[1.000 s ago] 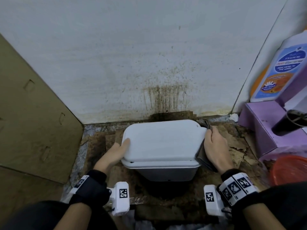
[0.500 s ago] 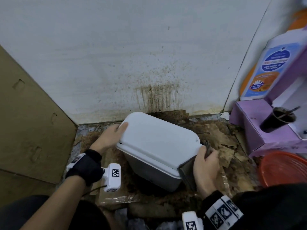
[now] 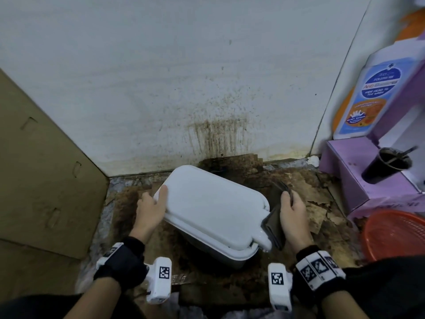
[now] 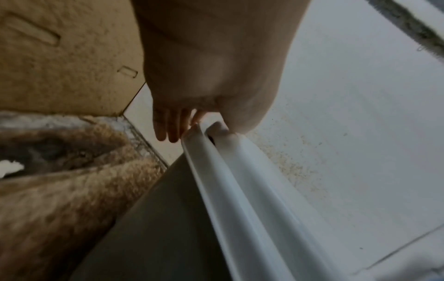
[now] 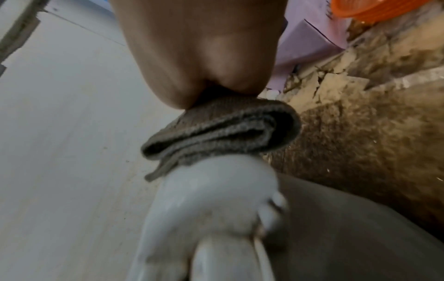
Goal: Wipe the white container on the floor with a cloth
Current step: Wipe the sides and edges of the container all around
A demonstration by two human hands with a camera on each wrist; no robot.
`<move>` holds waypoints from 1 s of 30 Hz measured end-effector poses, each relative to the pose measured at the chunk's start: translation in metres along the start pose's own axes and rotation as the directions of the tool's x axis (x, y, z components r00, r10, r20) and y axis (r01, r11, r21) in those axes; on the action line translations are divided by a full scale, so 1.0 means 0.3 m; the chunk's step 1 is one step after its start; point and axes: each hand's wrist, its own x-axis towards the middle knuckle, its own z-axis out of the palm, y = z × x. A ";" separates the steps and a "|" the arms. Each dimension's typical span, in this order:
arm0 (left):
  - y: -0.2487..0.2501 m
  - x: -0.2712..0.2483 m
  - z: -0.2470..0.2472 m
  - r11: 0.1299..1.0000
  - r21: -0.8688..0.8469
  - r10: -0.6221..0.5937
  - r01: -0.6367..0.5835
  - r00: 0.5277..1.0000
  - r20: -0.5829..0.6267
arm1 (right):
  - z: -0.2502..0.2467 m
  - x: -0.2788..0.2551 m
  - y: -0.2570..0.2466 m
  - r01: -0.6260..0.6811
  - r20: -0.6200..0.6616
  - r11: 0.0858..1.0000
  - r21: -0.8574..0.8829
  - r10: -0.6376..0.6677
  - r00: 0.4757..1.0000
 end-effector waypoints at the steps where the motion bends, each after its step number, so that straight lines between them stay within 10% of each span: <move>1: -0.018 -0.020 0.010 0.998 -0.027 -0.060 0.060 0.998 -0.020 | 0.005 0.023 -0.014 0.031 0.054 0.999 -0.018 -0.030 0.998; 7: -0.016 -0.189 0.097 0.935 -0.284 -0.158 0.213 0.966 0.206 | 0.042 0.088 -0.070 0.081 0.370 0.986 -0.144 -0.022 0.929; 15: 0.062 -0.267 0.164 0.852 -0.484 -0.053 0.199 0.953 0.298 | 0.010 0.007 -0.142 0.141 0.419 0.975 -0.174 -0.056 0.906; 30: 0.208 -0.079 0.060 0.984 -0.154 0.153 -0.093 0.887 0.435 | 0.098 -0.305 -0.062 0.031 -0.048 0.999 0.038 -0.029 0.998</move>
